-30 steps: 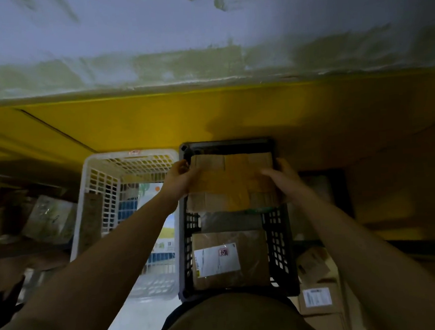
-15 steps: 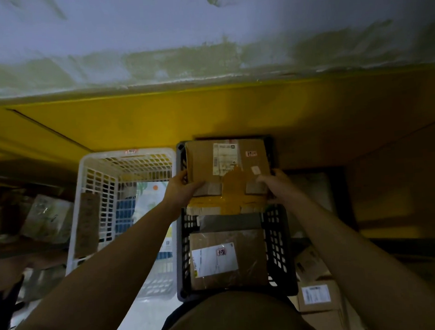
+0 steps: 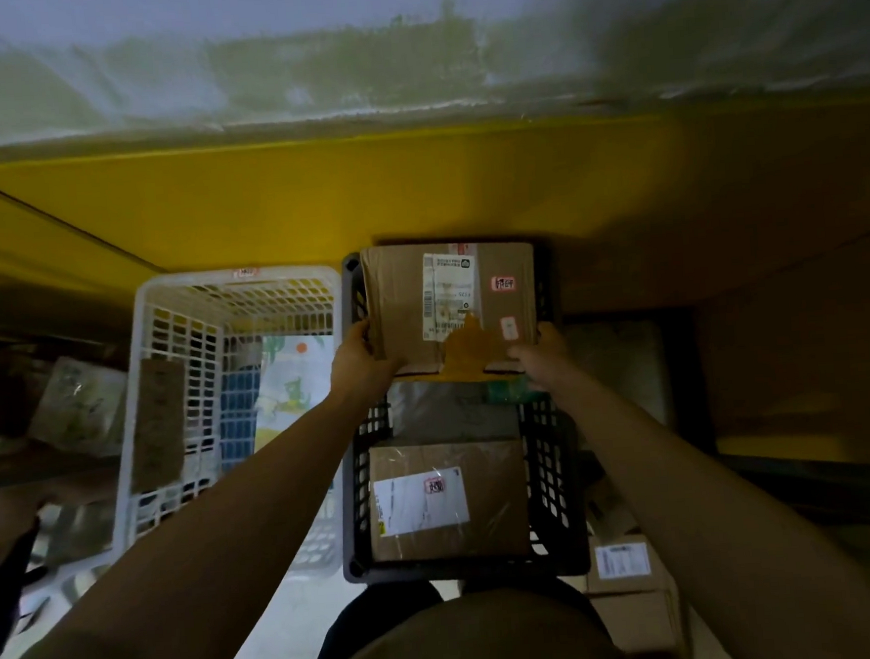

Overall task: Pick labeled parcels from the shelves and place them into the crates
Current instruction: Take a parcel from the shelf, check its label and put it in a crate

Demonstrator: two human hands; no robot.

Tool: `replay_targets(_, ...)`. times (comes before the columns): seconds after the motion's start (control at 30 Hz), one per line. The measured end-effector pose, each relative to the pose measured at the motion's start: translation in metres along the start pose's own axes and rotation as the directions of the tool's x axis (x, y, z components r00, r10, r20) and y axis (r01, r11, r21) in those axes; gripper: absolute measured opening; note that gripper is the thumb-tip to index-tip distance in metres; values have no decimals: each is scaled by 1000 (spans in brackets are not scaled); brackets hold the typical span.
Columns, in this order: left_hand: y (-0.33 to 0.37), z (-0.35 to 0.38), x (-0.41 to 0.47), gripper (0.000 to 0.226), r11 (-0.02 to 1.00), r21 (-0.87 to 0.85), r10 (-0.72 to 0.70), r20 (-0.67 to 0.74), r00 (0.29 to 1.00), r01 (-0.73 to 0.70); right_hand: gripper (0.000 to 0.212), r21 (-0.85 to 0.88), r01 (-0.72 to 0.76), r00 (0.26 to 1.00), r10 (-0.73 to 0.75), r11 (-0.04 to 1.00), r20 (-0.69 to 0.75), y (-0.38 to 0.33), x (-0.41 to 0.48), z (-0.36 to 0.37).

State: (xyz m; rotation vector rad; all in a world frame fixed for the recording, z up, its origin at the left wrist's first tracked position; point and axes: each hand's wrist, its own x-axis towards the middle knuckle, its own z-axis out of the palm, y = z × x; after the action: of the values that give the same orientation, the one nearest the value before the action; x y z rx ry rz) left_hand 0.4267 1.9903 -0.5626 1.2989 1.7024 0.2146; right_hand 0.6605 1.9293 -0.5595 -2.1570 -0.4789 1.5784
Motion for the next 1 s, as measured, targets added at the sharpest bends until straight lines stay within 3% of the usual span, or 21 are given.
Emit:
replay_targets(0.23,-7,6,7,99,994,-98,-28,109,994,39,69,41,24,999,-25,999,22,1,0,-5)
replay_targets(0.33,-2,3,11,95,990,-126,-46,129,991,62,71,-17,57,995,-56,998,84,-2,-1,-5)
replay_targets(0.6,2,-8,3,74,1000,6,-30,159,987,29,75,-69,86,989,-77,994,123,-1,-3,-6)
replay_targets(0.67,6,-13,-4,69,989,143,20,170,985,-45,81,-98,99,991,-90,990,101,1,-4,-9)
replay_targets(0.8,11,-32,-18,45,877,392,186,259,948,-279,100,-181,159,987,-155,971,38,13,-10,-21)
replay_targets(0.87,10,-46,-19,55,785,508,237,281,930,-353,108,-227,197,980,-201,954,7,16,-20,-30)
replay_targets(1.0,25,-73,-27,68,576,676,336,318,887,-461,88,-383,275,946,-319,882,-55,9,-70,-44)
